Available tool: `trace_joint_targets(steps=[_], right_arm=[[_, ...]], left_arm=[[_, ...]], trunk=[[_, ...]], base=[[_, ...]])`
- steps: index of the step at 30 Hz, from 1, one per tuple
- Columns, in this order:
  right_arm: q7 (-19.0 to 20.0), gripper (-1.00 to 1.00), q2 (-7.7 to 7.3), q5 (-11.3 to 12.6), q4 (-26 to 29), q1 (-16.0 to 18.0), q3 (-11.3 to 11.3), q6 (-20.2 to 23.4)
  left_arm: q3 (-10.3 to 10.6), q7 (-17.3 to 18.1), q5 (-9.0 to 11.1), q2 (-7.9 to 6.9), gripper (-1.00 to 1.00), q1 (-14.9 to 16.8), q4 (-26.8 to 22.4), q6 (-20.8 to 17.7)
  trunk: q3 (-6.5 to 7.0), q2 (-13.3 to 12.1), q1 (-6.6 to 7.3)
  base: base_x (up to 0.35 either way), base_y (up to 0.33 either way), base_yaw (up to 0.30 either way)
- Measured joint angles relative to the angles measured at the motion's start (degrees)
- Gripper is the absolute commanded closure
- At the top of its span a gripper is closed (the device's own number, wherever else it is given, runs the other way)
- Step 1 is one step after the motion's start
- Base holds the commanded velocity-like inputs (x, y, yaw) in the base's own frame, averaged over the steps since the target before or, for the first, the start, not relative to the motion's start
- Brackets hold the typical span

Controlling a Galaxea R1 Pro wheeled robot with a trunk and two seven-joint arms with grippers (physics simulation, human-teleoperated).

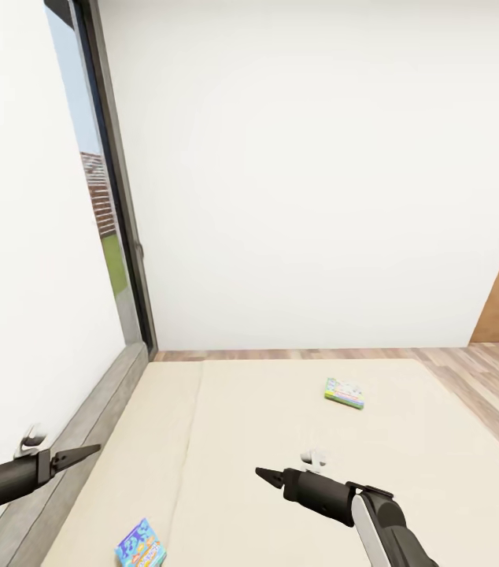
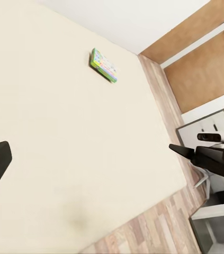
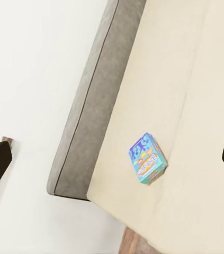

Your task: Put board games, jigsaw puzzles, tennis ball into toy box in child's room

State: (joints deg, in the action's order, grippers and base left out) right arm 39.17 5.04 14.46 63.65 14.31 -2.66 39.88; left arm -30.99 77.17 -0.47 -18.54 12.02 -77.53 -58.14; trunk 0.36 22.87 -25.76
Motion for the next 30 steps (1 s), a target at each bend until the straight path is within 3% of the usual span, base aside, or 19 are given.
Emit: trace_joint_targets(steps=[30], right_arm=[[-0.3,-1.0,0.0,0.1,0.0,0.0,0.0,0.0]], left_arm=[[0.0,0.2,0.0,0.0,-1.0,0.0,0.0,1.3]], trunk=[[0.0,0.0,0.0]], base=[[0.0,0.003,0.0]])
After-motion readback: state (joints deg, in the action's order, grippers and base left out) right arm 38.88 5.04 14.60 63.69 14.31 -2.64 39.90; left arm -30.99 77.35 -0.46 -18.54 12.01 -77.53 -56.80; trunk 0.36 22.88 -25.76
